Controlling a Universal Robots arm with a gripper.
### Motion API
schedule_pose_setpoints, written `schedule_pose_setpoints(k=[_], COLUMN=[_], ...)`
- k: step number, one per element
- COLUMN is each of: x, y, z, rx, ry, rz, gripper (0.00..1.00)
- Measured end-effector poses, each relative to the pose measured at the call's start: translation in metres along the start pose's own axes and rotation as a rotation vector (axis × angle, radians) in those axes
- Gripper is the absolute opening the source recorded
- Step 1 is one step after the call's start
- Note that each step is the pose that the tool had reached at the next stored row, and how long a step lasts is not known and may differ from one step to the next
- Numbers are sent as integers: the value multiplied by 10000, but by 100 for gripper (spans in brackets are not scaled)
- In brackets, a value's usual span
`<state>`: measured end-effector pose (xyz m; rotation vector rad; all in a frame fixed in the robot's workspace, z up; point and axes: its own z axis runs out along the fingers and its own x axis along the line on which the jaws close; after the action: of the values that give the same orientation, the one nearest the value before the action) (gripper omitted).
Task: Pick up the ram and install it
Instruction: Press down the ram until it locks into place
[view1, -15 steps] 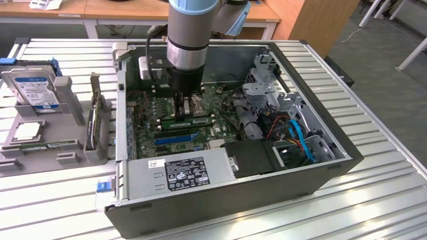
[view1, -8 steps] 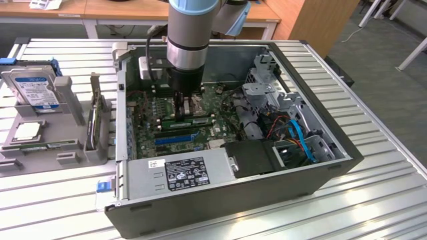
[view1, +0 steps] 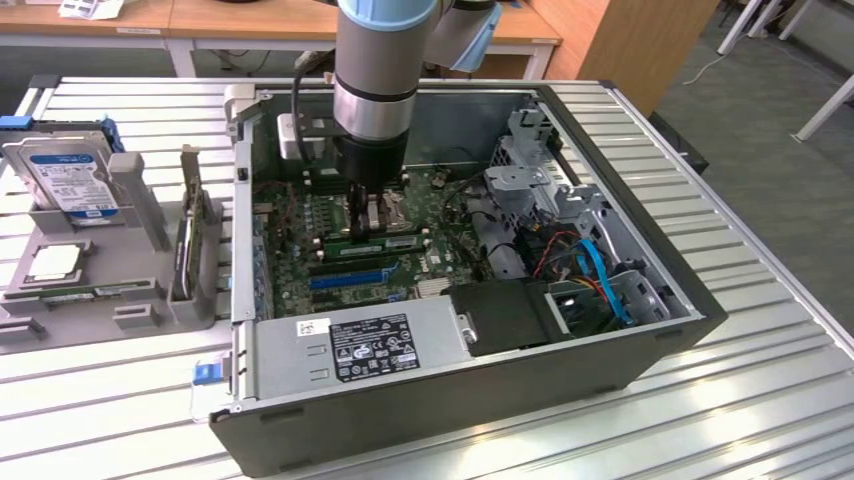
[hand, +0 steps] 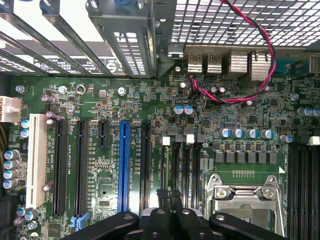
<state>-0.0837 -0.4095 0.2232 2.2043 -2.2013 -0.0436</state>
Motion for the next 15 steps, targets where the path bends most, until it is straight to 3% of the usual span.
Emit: schedule_pose_setpoints(k=[15], x=[0], y=[0], z=[12], rx=[-1], ry=[3], rz=[0], gripper=[10])
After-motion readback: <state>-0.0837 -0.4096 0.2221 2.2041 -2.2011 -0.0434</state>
